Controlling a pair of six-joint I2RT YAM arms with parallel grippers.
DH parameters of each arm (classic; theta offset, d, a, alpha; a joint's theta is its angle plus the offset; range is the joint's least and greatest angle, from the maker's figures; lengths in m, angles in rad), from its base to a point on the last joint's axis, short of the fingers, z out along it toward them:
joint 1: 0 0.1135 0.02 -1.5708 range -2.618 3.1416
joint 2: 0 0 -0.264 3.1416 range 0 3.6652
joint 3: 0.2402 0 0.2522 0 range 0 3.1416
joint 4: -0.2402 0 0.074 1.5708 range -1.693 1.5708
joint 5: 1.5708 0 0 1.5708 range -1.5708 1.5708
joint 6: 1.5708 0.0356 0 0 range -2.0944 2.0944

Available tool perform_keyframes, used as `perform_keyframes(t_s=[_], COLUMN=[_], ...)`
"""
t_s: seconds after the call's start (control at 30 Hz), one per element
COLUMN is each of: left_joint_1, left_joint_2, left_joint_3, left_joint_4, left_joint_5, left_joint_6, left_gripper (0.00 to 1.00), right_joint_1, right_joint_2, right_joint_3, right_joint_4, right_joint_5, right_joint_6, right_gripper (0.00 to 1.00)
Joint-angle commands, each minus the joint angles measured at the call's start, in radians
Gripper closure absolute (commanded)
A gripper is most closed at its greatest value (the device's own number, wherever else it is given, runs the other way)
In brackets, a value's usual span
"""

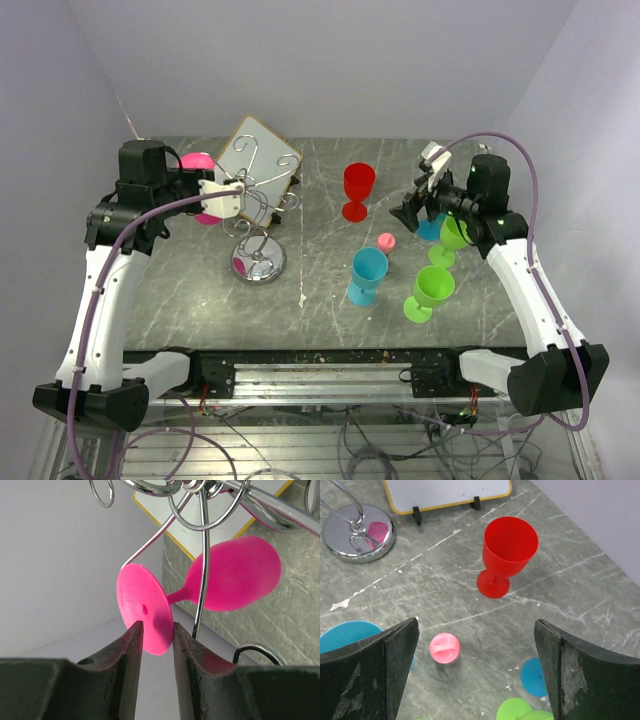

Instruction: Place the wine glass upside down on the wine glass rack

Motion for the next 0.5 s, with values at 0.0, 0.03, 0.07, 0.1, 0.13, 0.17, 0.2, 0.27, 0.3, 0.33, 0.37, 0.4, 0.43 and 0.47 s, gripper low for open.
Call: perform_keyframes(t_s=[0.0, 0.03, 0.07, 0.1, 0.13, 0.17, 0.2, 0.27, 0.3, 0.33, 0.37, 0.4, 0.43, 0.47], left_joint_1=[-0.009, -0.009, -0.009, -0.009, -0.009, -0.009, -0.009, -0.009, -0.009, -0.009, -0.009, -0.009, -0.009, -0.009], left_joint_2=[-0.026, -0.030, -0.033, -0.040, -0.043, -0.047, -0.053, -0.062, -0.066, -0.069, -0.071, -0.071, -0.073, -0.074], left_joint_3=[-0.003, -0.002, -0.004, -0.005, -0.007, -0.007, -0.006, 0.000, 0.004, 0.010, 0.014, 0.019, 0.024, 0.029], left_joint_4=[-0.029, -0.030, -0.031, -0.033, -0.033, -0.036, -0.043, -0.049, -0.052, -0.057, -0.060, -0.062, -0.064, -0.064], left_joint_5=[0.007, -0.006, -0.016, -0.025, -0.033, -0.041, -0.048, -0.057, -0.060, -0.064, -0.066, -0.070, -0.073, -0.076], left_joint_6=[0.008, 0.010, 0.012, 0.017, 0.019, 0.023, 0.030, 0.031, 0.028, 0.027, 0.026, 0.027, 0.029, 0.029], left_gripper=[0.58, 0.57, 0.57, 0.56, 0.55, 0.54, 0.54, 0.52, 0.51, 0.50, 0.49, 0.47, 0.46, 0.45], right_joint_1=[-0.003, 0.000, 0.003, 0.007, 0.013, 0.020, 0.030, 0.050, 0.062, 0.075, 0.085, 0.094, 0.105, 0.114], right_joint_2=[-0.001, 0.005, 0.009, 0.014, 0.018, 0.022, 0.024, 0.030, 0.034, 0.039, 0.044, 0.049, 0.052, 0.057], right_joint_3=[0.043, 0.045, 0.047, 0.051, 0.054, 0.056, 0.058, 0.062, 0.063, 0.066, 0.068, 0.070, 0.073, 0.074], right_joint_4=[-0.108, -0.127, -0.155, -0.172, -0.191, -0.203, -0.214, -0.232, -0.240, -0.247, -0.256, -0.263, -0.269, -0.276], right_joint_5=[0.015, 0.012, 0.008, 0.005, 0.004, 0.007, 0.011, 0.019, 0.027, 0.032, 0.039, 0.044, 0.051, 0.056], right_joint_6=[-0.078, -0.086, -0.095, -0.106, -0.113, -0.119, -0.124, -0.136, -0.142, -0.146, -0.150, -0.153, -0.157, -0.160], right_gripper=[0.01, 0.01, 0.01, 0.02, 0.02, 0.02, 0.02, 0.02, 0.02, 0.02, 0.03, 0.03, 0.03, 0.03])
